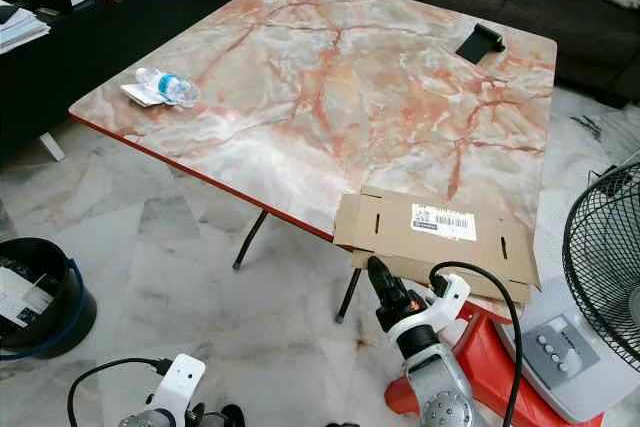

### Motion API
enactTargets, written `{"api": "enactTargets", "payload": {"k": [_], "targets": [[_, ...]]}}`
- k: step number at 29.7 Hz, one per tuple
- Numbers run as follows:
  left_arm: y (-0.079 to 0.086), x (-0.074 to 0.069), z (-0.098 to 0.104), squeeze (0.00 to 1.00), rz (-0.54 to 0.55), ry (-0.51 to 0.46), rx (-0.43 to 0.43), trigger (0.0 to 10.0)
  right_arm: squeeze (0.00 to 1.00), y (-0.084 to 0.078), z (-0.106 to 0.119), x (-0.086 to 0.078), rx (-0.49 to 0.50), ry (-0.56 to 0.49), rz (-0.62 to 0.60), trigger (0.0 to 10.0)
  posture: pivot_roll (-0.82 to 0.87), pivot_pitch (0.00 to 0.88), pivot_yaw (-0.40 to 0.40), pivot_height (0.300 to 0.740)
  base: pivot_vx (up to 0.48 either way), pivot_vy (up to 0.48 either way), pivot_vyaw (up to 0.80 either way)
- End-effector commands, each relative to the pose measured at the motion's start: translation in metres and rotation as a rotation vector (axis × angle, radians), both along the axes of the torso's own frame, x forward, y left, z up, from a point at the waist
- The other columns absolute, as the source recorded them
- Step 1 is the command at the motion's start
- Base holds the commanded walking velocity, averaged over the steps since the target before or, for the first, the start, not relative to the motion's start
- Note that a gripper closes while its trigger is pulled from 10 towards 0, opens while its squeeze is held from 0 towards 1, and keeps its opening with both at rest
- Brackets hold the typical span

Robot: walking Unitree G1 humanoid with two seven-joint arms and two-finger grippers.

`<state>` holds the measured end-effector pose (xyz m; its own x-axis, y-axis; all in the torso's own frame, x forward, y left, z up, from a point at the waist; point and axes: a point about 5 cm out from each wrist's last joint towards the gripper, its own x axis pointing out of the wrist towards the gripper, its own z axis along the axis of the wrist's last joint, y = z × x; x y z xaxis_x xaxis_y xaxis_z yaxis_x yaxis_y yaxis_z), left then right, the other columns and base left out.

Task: Picking trash to rubbish bin

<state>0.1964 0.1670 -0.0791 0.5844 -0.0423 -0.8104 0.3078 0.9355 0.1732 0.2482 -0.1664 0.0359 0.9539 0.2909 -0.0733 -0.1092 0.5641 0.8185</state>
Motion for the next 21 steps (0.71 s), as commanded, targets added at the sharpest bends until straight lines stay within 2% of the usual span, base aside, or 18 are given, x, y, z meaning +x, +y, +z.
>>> {"api": "enactTargets", "payload": {"k": [1, 10, 21], "targets": [[-0.002, -0.014, -0.007, 0.0, 0.016, 0.054, -0.013, 10.0, 0.0, -0.009, 0.026, 0.011, -0.004, -0.127, -0.039, 0.0, 0.03, 0.131, -0.082, 0.74, 0.0, 0.0, 0.0], [-0.003, -0.014, -0.008, 0.0, 0.015, 0.054, -0.014, 10.0, 0.0, -0.011, 0.027, 0.005, 0.006, -0.168, -0.012, 0.0, 0.03, 0.132, -0.081, 0.74, 0.0, 0.0, 0.0], [-0.002, -0.014, -0.008, 0.0, 0.021, 0.048, -0.014, 10.0, 0.0, -0.001, 0.039, -0.004, 0.063, -0.268, 0.098, 0.0, 0.03, 0.135, -0.078, 0.74, 0.0, 0.0, 0.0]]}}
